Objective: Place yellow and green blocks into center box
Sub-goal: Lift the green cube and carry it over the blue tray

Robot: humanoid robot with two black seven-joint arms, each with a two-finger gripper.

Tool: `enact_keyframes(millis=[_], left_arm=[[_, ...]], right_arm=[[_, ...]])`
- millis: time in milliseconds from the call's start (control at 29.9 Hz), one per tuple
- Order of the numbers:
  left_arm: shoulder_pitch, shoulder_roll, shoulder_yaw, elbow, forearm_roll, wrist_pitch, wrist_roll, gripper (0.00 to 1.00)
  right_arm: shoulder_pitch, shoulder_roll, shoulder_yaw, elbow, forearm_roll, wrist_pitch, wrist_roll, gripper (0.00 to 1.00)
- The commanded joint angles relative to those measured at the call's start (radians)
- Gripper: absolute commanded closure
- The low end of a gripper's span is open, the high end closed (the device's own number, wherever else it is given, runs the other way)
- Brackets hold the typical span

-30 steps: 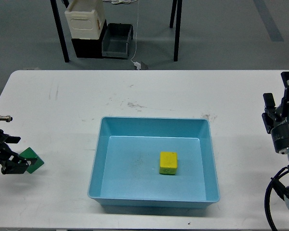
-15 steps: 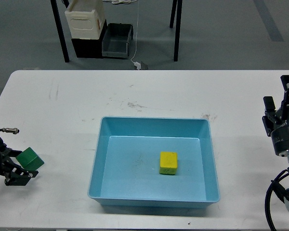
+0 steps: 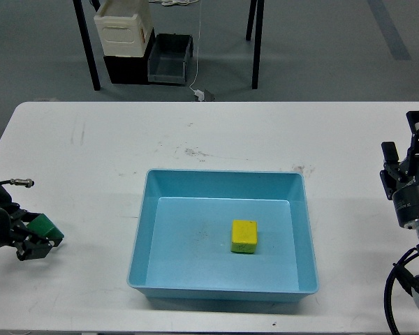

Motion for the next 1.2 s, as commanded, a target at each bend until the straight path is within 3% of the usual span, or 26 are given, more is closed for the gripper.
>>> enact_keyframes(millis=[0,134,234,502,602,703,970,1171], left_arm=[[0.001,0.003,0.001,0.008,0.000,0.004,0.000,0.43],[-0.002,0.009,0.002,0.014,0.000,0.004,0.000,0.63],[-0.005,0.014,0.001,0.015,0.000,0.006,0.000,0.69],[-0.169,0.018,-0.004,0.083,0.000,0.007,0.000,0.72],[-0.244,0.058,-0.007,0.071,-0.161,-0.004,0.000,0.74],[-0.301,0.109,-0.002,0.009,-0.262,-0.008,0.000,0.74],[-0.395,0.080,-0.005,-0.202,-0.292,-0.039,0.000,0.77],[-0.485,-0.040,0.005,-0.290,-0.276,-0.194,0.000,0.76]], right_arm=[[-0.002,0.000,0.001,0.000,0.000,0.000,0.000,0.00],[-0.002,0.000,0.001,0.000,0.001,-0.001,0.000,0.00],[-0.002,0.000,0.001,0.000,0.000,-0.012,0.000,0.00],[-0.017,0.000,0.007,0.006,0.003,-0.021,-0.002,0.00],[-0.017,0.000,0.029,0.005,0.032,-0.015,-0.002,0.00],[-0.017,0.000,0.043,0.003,0.110,-0.008,-0.002,0.00],[-0.024,0.000,0.072,0.002,0.136,-0.003,-0.002,0.00],[-0.024,0.000,0.098,-0.001,0.166,-0.001,-0.002,0.00]])
